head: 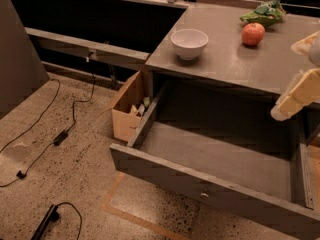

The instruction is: Place apple into top drawer

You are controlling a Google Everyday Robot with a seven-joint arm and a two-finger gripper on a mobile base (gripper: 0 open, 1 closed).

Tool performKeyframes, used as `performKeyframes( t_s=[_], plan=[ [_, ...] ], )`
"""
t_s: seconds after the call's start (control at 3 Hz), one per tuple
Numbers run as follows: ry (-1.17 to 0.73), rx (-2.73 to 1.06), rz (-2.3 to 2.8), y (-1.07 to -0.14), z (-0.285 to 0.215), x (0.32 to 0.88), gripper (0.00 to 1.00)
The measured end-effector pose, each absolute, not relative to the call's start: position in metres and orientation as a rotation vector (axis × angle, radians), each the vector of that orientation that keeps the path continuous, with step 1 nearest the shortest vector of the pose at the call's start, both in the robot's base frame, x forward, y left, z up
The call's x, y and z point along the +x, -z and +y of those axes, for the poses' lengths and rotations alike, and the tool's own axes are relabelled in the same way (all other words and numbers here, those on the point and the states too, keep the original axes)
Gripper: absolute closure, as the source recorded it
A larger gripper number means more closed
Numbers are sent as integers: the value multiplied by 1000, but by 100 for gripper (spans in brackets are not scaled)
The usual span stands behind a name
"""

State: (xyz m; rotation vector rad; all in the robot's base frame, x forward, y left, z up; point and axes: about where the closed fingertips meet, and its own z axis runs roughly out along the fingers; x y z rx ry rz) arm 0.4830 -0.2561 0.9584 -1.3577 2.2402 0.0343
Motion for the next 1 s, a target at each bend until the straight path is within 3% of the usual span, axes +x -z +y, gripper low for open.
performKeyframes(
  t_s=[0.33,1.0],
  plan=[
    [-128,-1069,2061,-956,-299,541,0],
    [-134,-747,1855,-941,-338,620,0]
  ],
)
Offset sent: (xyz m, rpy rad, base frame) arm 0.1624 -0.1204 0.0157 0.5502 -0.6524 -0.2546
